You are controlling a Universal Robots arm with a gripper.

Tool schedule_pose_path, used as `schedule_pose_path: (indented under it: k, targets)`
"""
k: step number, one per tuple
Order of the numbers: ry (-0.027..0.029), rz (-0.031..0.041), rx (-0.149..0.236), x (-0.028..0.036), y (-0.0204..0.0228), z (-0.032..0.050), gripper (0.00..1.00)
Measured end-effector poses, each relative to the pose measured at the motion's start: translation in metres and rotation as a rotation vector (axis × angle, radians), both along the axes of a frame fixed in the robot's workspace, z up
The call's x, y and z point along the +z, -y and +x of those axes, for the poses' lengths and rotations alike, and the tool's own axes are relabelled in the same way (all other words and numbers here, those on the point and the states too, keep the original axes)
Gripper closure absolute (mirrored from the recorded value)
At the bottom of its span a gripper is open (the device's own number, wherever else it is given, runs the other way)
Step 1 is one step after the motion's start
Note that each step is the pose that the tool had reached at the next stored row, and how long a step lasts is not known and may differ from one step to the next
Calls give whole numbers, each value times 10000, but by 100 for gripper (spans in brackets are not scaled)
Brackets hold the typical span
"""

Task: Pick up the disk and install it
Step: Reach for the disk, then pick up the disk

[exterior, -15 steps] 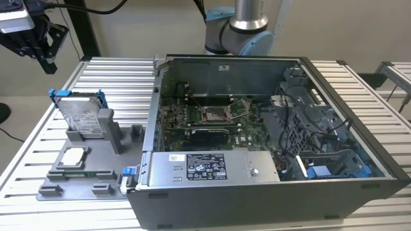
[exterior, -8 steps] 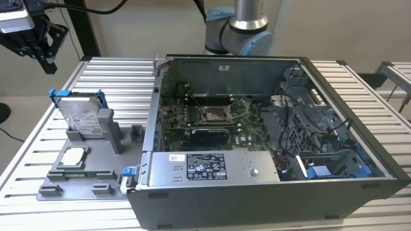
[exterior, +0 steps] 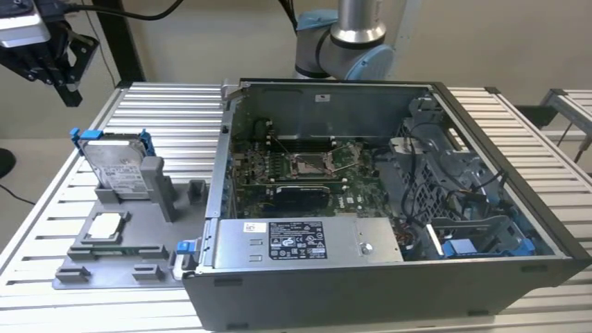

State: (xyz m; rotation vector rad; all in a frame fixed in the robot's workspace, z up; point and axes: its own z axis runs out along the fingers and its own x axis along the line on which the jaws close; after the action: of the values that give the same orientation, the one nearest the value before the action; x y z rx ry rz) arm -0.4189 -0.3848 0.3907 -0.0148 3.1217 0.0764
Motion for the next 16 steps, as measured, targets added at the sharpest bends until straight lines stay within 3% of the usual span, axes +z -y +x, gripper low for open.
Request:
schedule_pose_path:
  k: [16]
  targets:
    - [-1,-5,848,9,0,0,100]
